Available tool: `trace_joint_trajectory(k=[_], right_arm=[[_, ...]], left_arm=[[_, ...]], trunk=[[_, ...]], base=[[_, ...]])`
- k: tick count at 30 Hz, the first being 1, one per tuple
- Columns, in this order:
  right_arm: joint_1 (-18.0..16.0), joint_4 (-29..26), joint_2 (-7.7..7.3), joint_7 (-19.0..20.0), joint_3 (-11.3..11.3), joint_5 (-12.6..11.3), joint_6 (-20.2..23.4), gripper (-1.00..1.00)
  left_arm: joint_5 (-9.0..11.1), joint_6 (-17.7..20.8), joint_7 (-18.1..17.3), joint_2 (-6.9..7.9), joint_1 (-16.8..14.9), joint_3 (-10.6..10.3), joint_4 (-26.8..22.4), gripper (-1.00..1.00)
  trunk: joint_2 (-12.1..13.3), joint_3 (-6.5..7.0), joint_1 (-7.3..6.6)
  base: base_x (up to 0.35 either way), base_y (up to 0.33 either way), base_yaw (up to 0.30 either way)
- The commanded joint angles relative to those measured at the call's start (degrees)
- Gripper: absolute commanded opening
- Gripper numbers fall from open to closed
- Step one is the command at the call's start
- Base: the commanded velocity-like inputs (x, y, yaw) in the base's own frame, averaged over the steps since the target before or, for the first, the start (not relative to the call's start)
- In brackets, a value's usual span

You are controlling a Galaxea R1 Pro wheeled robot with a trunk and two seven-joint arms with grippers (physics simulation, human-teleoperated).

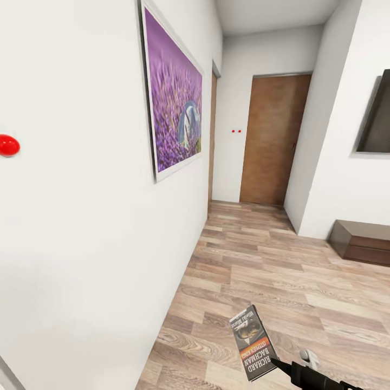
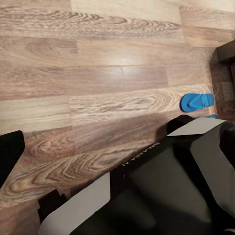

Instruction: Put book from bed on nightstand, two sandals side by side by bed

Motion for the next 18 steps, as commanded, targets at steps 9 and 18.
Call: trace_joint_trajectory(k=[9, 18], right_arm=[[0.0, 0.0, -0.05, 0.1, 0.4, -0.7, 0.5, -1.00], [0.0, 0.0, -0.05, 0.1, 0.4, -0.7, 0.5, -1.00]], left_arm=[[-0.6, -0.3, -0.1, 0.01, -0.1, 0.5, 0.0, 1.00], [-0.6, -0.3, -0.1, 0.01, -0.1, 0.5, 0.0, 1.00]], trunk=[[0.0, -0.07, 0.01], [0.0, -0.07, 0.01]], base=[[0.065, 0.105, 0.000], [0.064, 0.104, 0.000]])
